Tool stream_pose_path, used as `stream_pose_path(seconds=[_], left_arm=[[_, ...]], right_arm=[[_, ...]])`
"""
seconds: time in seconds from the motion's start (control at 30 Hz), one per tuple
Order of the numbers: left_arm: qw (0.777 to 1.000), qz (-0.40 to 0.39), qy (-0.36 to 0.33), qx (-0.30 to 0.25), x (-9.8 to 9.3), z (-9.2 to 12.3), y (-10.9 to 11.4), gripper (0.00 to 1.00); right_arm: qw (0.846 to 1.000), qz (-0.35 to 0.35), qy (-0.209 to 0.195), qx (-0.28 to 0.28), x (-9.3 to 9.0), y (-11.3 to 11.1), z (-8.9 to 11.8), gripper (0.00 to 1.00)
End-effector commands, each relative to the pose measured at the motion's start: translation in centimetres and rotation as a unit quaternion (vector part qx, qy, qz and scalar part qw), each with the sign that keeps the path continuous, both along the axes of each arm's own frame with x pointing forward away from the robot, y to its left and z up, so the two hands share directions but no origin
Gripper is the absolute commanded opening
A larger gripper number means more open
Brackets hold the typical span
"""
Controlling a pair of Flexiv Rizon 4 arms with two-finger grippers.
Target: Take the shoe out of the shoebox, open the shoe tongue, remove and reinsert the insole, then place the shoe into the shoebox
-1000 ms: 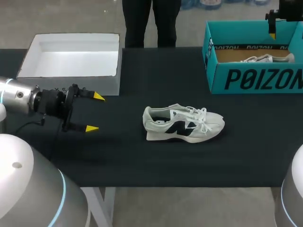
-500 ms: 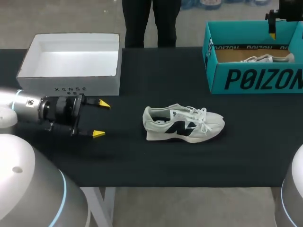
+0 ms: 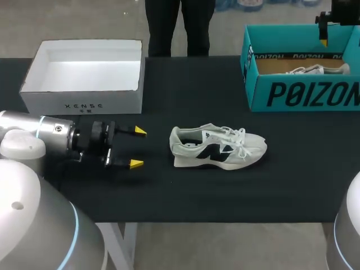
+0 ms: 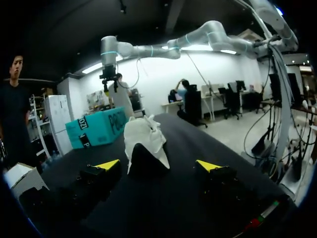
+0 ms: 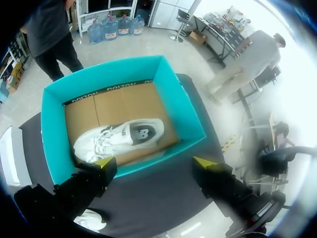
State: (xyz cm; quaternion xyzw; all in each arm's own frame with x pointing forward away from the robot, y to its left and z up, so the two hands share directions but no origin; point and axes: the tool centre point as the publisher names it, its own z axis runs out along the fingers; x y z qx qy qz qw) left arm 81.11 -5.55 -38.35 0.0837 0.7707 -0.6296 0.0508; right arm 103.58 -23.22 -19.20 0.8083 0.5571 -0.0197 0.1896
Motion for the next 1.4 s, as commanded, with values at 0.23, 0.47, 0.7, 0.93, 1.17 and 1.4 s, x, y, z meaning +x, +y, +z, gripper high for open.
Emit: stream_pose_path(seconds=[0.23, 0.47, 0.7, 0.93, 1.17, 1.4], left_arm=[[0.999, -0.011, 0.036, 0.003, 3.2, -3.4, -1.9, 1.0], [0.999, -0.023, 0.043, 0.004, 4.0, -4.1, -4.7, 1.0], [0.999, -0.023, 0.041, 0.008, 4.5, -4.0, -6.7, 1.0], [0.999, -0.026, 0.045, 0.009, 4.3, -4.3, -7.9, 1.0], [0.998, -0.028, 0.053, 0.016, 3.9, -4.7, -8.4, 1.0], [0.998, -0.027, 0.058, 0.009, 3.4, -4.9, -8.3, 1.0]], right_arm=[[1.0, 0.0, -0.001, 0.0, -0.1, 0.0, 0.0, 1.0], [1.0, 0.0, -0.001, 0.0, -0.1, 0.0, 0.0, 1.0], [1.0, 0.0, -0.001, 0.0, -0.1, 0.0, 0.0, 1.0], [1.0, 0.0, -0.001, 0.0, -0.1, 0.0, 0.0, 1.0], [1.0, 0.0, -0.001, 0.0, -0.1, 0.0, 0.0, 1.0], [1.0, 0.0, -0.001, 0.0, -0.1, 0.0, 0.0, 1.0]])
